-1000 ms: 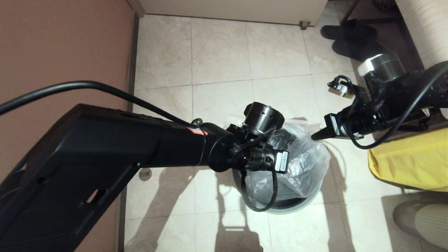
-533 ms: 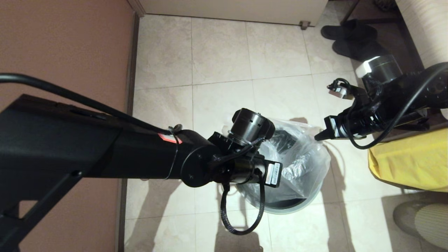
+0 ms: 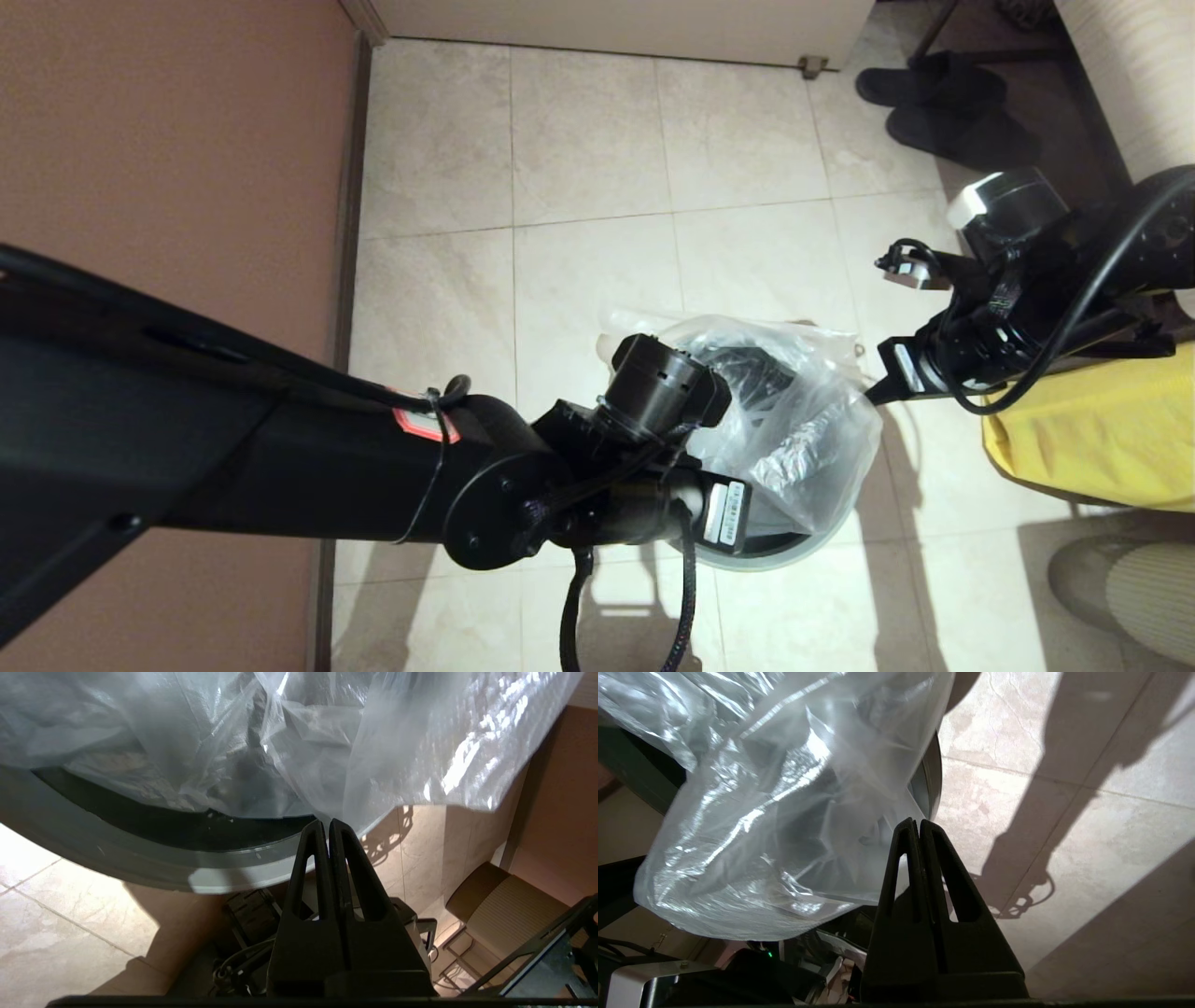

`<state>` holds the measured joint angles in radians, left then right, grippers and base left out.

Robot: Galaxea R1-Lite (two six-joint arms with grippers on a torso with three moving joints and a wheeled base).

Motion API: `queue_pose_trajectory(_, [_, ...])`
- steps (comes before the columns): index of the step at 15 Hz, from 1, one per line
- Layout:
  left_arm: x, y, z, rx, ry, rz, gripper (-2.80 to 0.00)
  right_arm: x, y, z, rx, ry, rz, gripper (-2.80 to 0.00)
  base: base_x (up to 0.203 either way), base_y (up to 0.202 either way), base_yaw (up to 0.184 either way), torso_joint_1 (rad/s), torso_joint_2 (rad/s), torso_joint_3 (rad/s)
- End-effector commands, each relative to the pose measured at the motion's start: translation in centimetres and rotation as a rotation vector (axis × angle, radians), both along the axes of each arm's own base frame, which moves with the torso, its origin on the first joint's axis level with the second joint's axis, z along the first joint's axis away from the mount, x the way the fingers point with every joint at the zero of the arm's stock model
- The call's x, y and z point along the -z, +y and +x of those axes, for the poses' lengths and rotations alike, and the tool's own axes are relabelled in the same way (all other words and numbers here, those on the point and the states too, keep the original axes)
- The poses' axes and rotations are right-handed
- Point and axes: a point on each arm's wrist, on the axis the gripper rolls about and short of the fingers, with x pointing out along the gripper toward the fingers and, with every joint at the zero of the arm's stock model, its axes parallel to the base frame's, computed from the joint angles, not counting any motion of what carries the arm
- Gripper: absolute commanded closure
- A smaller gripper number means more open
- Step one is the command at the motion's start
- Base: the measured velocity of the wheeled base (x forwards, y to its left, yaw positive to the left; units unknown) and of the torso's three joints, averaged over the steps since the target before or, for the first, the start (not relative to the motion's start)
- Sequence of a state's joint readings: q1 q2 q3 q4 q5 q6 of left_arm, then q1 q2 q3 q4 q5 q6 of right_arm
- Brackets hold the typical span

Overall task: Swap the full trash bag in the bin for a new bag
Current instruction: Put the new garbage bag on the trash can

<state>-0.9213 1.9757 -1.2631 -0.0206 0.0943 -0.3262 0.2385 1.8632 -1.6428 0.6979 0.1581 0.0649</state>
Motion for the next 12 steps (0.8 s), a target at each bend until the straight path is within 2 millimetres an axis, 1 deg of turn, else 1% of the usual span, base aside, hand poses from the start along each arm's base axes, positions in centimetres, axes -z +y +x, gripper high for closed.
queue_pose_trajectory(1, [-0.3,0.2,-0.3,-0.001,-0.001,-0.005,0.0,0.1,0.0,-0.1,0.001,0.012,-0.001,0.0,0.0,0.0,0.0,0.0,0.0,0.0])
queue_pose_trajectory(2, [-0.5,0.4,-0.3,-0.004,-0.005,-0.01,0.0,-0.1,-0.1,-0.2,0.002,0.002,0.001,0.0,0.0,0.0,0.0,0.0,0.0,0.0])
queue_pose_trajectory(3, [-1.2,0.9,-0.1,-0.017,-0.019,-0.026,0.0,-0.7,-0.2,-0.4,0.004,-0.017,0.007,0.0,0.0,0.0,0.0,0.0,0.0,0.0])
queue_pose_trajectory(5, [-3.1,1.8,1.2,-0.061,-0.061,-0.074,0.0,-2.3,-0.5,-1.0,0.008,-0.068,0.032,0.0,0.0,0.0,0.0,0.0,0.0,0.0])
queue_pose_trajectory(6, [-4.0,2.1,2.1,-0.081,-0.084,-0.096,0.0,-2.8,-0.4,-1.2,-0.005,-0.08,0.05,0.0,0.0,0.0,0.0,0.0,0.0,0.0])
queue_pose_trajectory(7, [-4.6,2.2,2.7,-0.095,-0.101,-0.113,0.0,-3.3,-0.4,-1.4,-0.037,-0.096,0.09,0.0,0.0,0.0,0.0,0.0,0.0,0.0])
queue_pose_trajectory(8, [-4.9,2.2,2.9,-0.101,-0.105,-0.123,0.0,-3.8,-0.4,-1.4,-0.062,-0.128,0.121,0.0,0.0,0.0,0.0,0.0,0.0,0.0])
queue_pose_trajectory(9, [-4.7,2.2,2.8,-0.099,-0.098,-0.122,0.0,-4.1,-0.3,-1.2,-0.073,-0.169,0.126,0.0,0.0,0.0,0.0,0.0,0.0,0.0])
queue_pose_trajectory(10, [-4.1,2.2,2.5,-0.098,-0.078,-0.108,0.0,-4.3,-0.1,-0.9,-0.104,-0.215,0.109,0.0,0.0,0.0,0.0,0.0,0.0,0.0])
queue_pose_trajectory(11, [-3.5,2.2,2.1,-0.102,-0.054,-0.101,0.0,-4.4,0.2,-0.6,-0.155,-0.257,0.077,0.0,0.0,0.0,0.0,0.0,0.0,0.0])
queue_pose_trajectory(12, [-2.8,2.4,1.7,-0.116,-0.023,-0.096,0.0,-4.1,0.9,0.1,-0.238,-0.295,0.022,0.0,0.0,0.0,0.0,0.0,0.0,0.0])
